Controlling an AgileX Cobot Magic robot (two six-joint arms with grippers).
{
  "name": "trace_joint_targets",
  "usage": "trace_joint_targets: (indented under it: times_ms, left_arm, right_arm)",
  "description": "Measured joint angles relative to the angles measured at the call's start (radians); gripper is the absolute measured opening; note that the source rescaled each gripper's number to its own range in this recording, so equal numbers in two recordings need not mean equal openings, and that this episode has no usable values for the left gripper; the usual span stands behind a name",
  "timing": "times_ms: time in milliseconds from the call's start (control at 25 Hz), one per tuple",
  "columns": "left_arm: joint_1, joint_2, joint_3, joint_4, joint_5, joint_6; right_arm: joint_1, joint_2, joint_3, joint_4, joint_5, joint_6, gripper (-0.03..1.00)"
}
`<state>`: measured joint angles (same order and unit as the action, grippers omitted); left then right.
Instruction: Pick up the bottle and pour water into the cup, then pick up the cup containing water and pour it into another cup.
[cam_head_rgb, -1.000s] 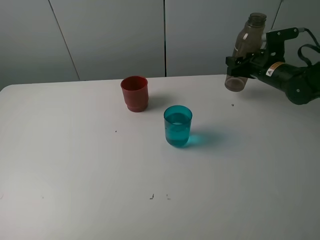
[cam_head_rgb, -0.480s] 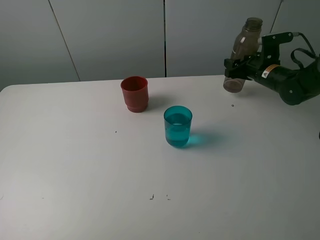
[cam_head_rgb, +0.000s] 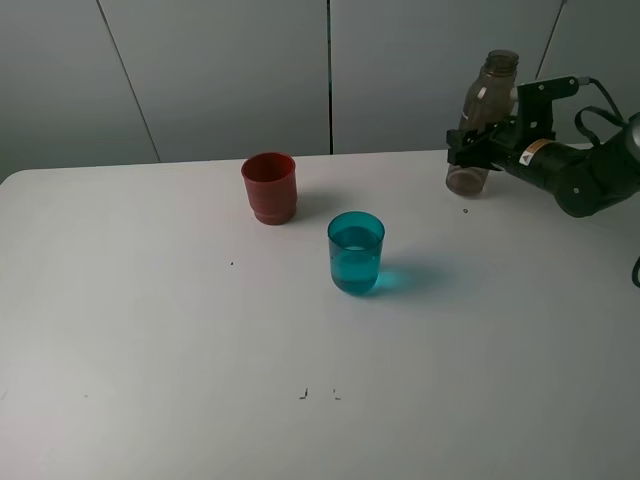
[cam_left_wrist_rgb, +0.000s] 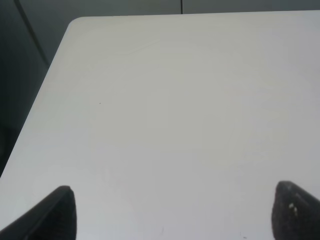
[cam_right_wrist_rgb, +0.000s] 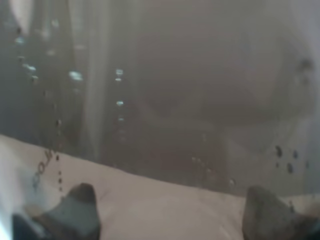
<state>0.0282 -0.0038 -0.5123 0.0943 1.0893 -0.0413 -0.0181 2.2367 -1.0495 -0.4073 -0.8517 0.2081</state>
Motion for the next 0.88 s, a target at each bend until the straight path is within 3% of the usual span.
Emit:
trace_joint_targets:
  times_ms: [360,400,480,520,560,640,880]
  left_arm:
    - [0.0,0.0,0.0,0.0,0.0,0.0]
    - [0.0,0.0,0.0,0.0,0.0,0.0]
    - [0.0,0.0,0.0,0.0,0.0,0.0]
    - [0.0,0.0,0.0,0.0,0.0,0.0]
    - [0.0,0.0,0.0,0.0,0.0,0.0]
    - [0.0,0.0,0.0,0.0,0.0,0.0]
    - [0.0,0.0,0.0,0.0,0.0,0.0]
  right_arm:
    - [0.0,0.011,0.0,-0.002,0.007,-0.004,0.02]
    - [0.0,0.011,0.0,-0.002,0.007,-0.004,0.06]
    - [0.0,0.011,-0.002,-0.002,0.003,-0.004,0.72]
    - [0.0,0.011,-0.002,-0.002,0.003,0.0,0.86]
    - [0.0,0.011,-0.002,-0.002,0.003,0.005,0.94]
    - [0.0,0.011,-0.002,-0.004,0.005,0.012,0.99]
    - [0.0,0.004,0.001,-0.059,0.095,0.061,0.99]
